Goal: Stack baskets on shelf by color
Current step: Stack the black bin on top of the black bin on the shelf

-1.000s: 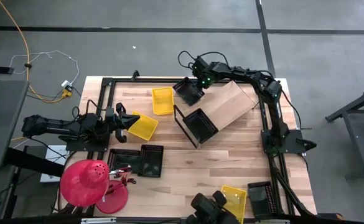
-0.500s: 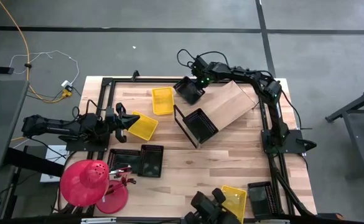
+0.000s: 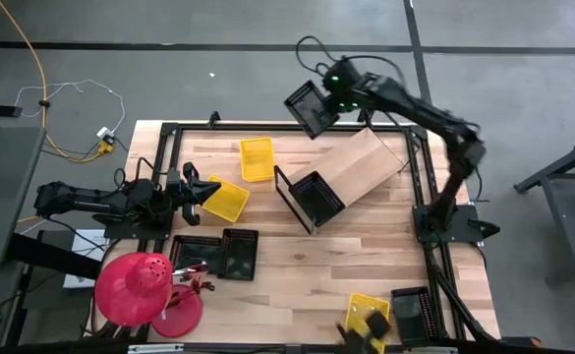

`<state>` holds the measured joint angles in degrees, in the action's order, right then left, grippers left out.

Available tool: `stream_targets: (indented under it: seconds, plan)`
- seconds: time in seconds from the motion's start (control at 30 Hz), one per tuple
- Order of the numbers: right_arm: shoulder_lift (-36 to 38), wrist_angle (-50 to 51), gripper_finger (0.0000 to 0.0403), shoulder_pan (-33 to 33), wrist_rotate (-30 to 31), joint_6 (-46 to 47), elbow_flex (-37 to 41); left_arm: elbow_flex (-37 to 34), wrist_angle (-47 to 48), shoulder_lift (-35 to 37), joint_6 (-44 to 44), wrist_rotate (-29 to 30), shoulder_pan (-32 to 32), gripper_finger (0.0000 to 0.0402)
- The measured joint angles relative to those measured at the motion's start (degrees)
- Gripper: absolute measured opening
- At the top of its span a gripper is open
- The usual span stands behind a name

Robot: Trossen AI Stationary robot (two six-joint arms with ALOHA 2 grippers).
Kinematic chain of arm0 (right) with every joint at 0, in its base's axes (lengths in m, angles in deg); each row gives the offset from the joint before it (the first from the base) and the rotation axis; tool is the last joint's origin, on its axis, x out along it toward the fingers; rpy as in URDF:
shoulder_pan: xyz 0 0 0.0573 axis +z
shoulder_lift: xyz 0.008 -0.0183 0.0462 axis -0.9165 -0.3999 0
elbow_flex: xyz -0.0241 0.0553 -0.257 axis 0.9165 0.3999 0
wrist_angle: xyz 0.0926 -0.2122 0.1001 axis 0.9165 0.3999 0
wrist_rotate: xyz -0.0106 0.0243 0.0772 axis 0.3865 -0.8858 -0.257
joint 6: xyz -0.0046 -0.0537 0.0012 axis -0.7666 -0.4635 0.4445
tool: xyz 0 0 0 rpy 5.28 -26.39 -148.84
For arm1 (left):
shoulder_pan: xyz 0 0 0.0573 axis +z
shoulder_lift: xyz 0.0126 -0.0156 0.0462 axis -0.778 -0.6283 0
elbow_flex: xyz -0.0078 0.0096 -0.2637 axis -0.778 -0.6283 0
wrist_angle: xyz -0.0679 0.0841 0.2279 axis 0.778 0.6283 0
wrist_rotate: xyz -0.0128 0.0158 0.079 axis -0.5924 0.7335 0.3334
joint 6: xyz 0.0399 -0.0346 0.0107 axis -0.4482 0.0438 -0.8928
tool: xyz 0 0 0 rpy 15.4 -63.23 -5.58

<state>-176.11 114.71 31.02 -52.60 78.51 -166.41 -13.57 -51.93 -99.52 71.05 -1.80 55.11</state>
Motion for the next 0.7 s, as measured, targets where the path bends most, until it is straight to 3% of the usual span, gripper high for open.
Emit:
stream_targets:
  seconds: [0.17,0.3,0.5,0.7]
  plan:
    - [11.85,7.11,0.0001,8.81,5.35,2.65,5.02,0.0,0.02,0.0,0.04,-0.03,0.0,0.0]
    - [22.5,7.42,0.0001,16.33,8.84,8.91,17.24,0.0,0.04,0.0,0.11,-0.03,0.0,0.0]
    - [38.17,-6.5,0.0,25.26,9.07,20.72,39.22,0.0,0.04,0.0,0.05,0.0,0.0,0.0]
    - [42.81,-16.7,0.0,27.17,6.55,26.84,51.14,0.0,0.03,0.0,-0.03,1.37,0.0,0.0]
